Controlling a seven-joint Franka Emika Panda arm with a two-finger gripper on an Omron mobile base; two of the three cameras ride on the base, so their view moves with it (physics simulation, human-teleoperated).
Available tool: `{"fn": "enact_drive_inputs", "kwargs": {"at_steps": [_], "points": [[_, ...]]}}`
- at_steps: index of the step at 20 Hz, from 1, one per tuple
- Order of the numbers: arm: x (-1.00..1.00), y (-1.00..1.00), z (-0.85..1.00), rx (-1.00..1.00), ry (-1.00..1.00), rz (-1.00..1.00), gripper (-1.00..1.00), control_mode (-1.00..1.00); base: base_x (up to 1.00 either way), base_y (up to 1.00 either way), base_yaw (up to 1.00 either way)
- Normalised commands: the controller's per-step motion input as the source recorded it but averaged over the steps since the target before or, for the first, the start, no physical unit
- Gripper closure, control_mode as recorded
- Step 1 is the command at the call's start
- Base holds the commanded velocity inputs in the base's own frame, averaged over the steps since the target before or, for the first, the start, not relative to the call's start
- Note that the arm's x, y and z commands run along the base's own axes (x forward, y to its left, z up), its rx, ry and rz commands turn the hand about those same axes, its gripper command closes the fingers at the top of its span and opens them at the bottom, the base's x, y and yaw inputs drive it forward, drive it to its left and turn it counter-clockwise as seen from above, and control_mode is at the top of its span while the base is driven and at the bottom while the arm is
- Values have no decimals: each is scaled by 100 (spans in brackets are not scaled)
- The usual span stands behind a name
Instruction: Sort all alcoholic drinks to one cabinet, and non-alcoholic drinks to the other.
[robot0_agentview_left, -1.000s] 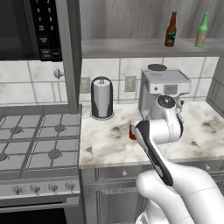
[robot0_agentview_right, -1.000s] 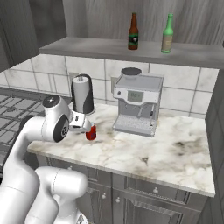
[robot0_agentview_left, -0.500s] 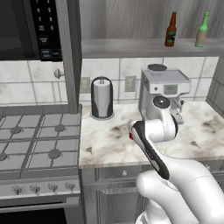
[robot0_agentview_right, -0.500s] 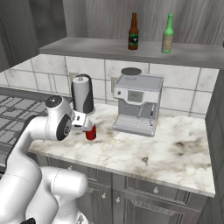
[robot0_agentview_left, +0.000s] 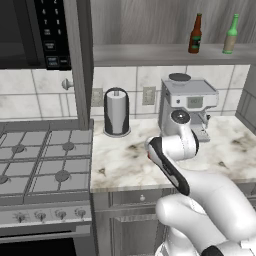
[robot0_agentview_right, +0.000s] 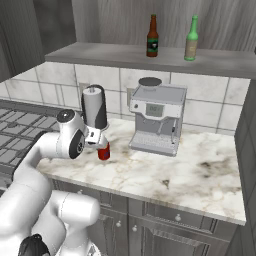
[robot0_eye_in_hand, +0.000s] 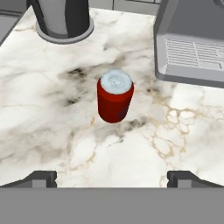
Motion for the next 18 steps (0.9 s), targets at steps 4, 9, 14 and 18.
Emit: {"fn": "enact_drive_inputs", "kwargs": {"at_steps": [4, 9, 14, 18], "points": [[17, 0, -19, 0, 4, 0, -100, -100, 0, 0, 0], [13, 0, -20, 0, 3, 0, -100, -100, 0, 0, 0], [10, 0, -12, 0, 0, 0, -100, -100, 0, 0, 0], [12, -1, -9, 0, 0, 0, -100, -100, 0, 0, 0]]}}
